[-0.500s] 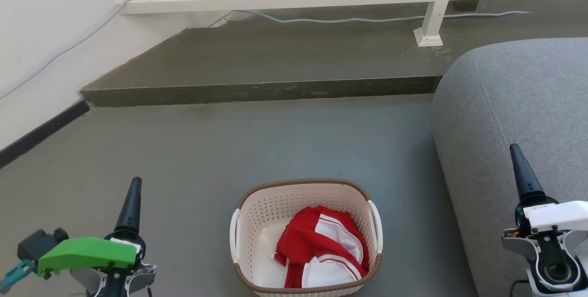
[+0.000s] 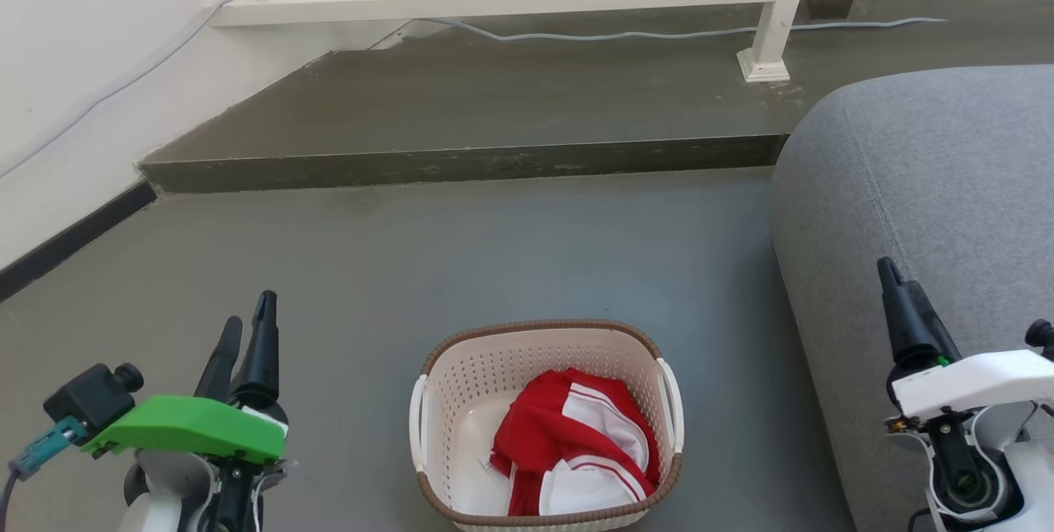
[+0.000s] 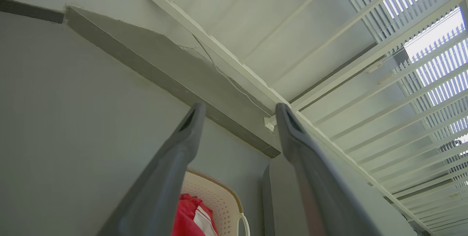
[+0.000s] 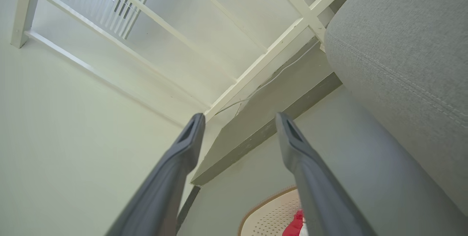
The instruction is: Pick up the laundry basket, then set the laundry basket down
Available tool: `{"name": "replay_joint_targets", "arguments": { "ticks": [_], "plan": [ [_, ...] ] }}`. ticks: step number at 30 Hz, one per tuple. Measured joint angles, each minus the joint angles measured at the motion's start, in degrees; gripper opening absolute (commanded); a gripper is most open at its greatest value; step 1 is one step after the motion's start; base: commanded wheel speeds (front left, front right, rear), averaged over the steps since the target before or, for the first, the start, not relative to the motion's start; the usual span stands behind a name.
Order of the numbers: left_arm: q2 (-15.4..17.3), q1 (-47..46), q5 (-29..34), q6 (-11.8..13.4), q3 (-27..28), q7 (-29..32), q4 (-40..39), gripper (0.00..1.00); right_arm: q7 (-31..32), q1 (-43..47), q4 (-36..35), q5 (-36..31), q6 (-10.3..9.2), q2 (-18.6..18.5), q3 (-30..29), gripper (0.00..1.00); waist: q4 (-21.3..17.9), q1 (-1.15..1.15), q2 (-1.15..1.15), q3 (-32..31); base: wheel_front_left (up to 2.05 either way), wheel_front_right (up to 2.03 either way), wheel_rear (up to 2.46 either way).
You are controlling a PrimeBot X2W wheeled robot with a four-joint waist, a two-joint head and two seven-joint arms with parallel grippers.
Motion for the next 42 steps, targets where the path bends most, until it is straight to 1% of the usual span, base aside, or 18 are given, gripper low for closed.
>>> {"name": "replay_joint_targets", "arguments": {
  "ticks": [5,7,14,17,18,21,25,27,29,35,36,42],
  "plan": [
    [0.0,0.0,4.9,1.5,-1.0,-1.1,-0.3,1.00,-1.0,0.0,-0.1,-4.7,-0.15,-0.3,1.9,1.00,-0.2,0.00,0.00,-0.1,0.00,0.00,0.00],
    [0.1,0.0,7.2,2.0,-1.8,-1.2,-0.4,1.00,-1.2,0.0,-0.1,-6.7,-0.56,-0.4,2.6,1.00,-0.2,0.00,0.00,-0.2,0.00,0.00,0.00],
    [0.1,0.0,13.8,3.1,-4.0,-2.7,-0.3,1.00,-2.7,0.0,0.1,-12.5,-1.00,-1.3,4.9,1.00,-0.4,0.00,0.00,-0.3,0.00,0.00,0.00],
    [0.1,0.0,15.2,3.4,-4.4,-3.0,-0.2,1.00,-3.0,0.0,0.3,-14.3,-1.01,-1.4,5.6,1.00,-0.4,0.00,0.00,-0.4,0.00,0.00,0.00],
    [0.1,0.0,17.1,4.0,-4.9,-3.3,-0.1,1.00,-3.5,0.0,0.6,-15.7,-1.07,-1.4,6.2,1.00,-0.4,0.00,0.00,-0.4,0.00,0.00,0.00],
    [0.1,0.1,18.5,4.2,-5.6,-3.7,0.0,1.00,-4.0,0.1,0.9,-17.3,-1.09,-1.4,6.6,1.00,-0.5,0.00,0.00,-0.5,0.00,0.00,0.00],
    [0.1,0.1,21.7,5.0,-6.0,-4.4,0.9,1.00,-4.7,0.1,1.5,-20.4,-1.15,-1.5,7.8,1.00,-0.6,0.00,0.00,-0.6,0.00,0.00,0.00],
    [0.1,0.2,23.0,5.3,-6.2,-4.7,1.5,1.00,-5.0,0.2,1.8,-21.9,-1.58,-1.6,8.1,1.00,-0.6,0.00,0.00,-0.6,0.00,0.00,0.00],
    [0.1,0.2,25.2,6.1,-6.5,-5.2,2.0,1.00,-5.5,0.3,2.4,-24.0,-1.59,-1.6,8.8,1.00,-0.7,0.00,0.00,-0.7,0.00,0.00,0.00],
    [0.1,0.3,29.5,6.8,-7.4,-6.4,3.3,1.00,-6.8,0.3,2.9,-28.3,-1.70,-1.7,9.9,1.00,-1.0,0.00,0.00,-0.7,0.00,0.00,0.00],
    [0.1,0.3,30.4,7.1,-7.5,-6.7,3.5,1.00,-6.8,0.3,3.0,-29.0,-2.10,-1.7,10.1,1.00,-1.1,0.00,0.00,-0.7,0.00,0.00,0.00],
    [0.0,0.3,35.0,8.1,-7.8,-7.7,4.3,1.00,-8.1,0.3,3.5,-32.9,-2.10,-1.8,11.3,1.00,-1.4,0.00,0.00,-0.7,0.00,0.00,0.00]
  ]
}}
